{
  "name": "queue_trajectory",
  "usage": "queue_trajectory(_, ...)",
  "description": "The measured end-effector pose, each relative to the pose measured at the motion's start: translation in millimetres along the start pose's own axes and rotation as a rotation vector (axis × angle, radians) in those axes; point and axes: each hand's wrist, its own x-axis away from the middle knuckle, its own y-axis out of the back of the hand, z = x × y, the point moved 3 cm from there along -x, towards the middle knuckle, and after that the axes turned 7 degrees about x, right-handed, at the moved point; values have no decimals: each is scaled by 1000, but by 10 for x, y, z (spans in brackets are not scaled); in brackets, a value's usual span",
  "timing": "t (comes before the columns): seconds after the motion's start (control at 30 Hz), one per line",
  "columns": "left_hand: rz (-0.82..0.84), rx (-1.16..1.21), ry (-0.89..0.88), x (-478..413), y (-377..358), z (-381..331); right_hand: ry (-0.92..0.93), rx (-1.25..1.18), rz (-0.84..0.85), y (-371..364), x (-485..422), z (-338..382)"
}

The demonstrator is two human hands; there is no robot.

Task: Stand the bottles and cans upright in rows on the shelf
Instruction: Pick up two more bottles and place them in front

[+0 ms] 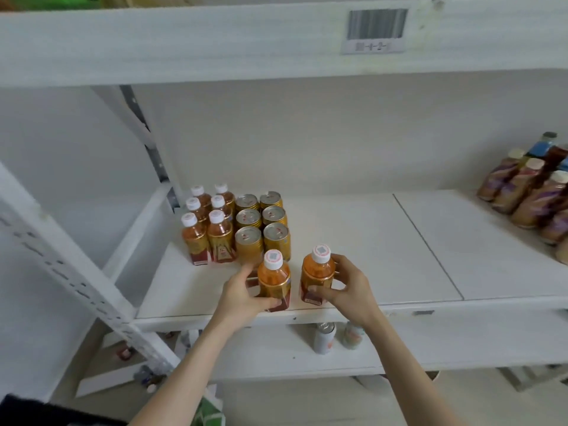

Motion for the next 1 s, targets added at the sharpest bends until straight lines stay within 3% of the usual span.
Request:
queue_trajectory(0.5,-89,28,131,-192,1383,655,-32,11,79,-1492,-273,572)
queue_trajectory(0.8,-45,61,198,-491,1518,811,-119,15,94,-1889,-604,512)
queue_trajectory(1.0,-73,55,257,-669,1587,883,-48,85,69,-1913,-729,569)
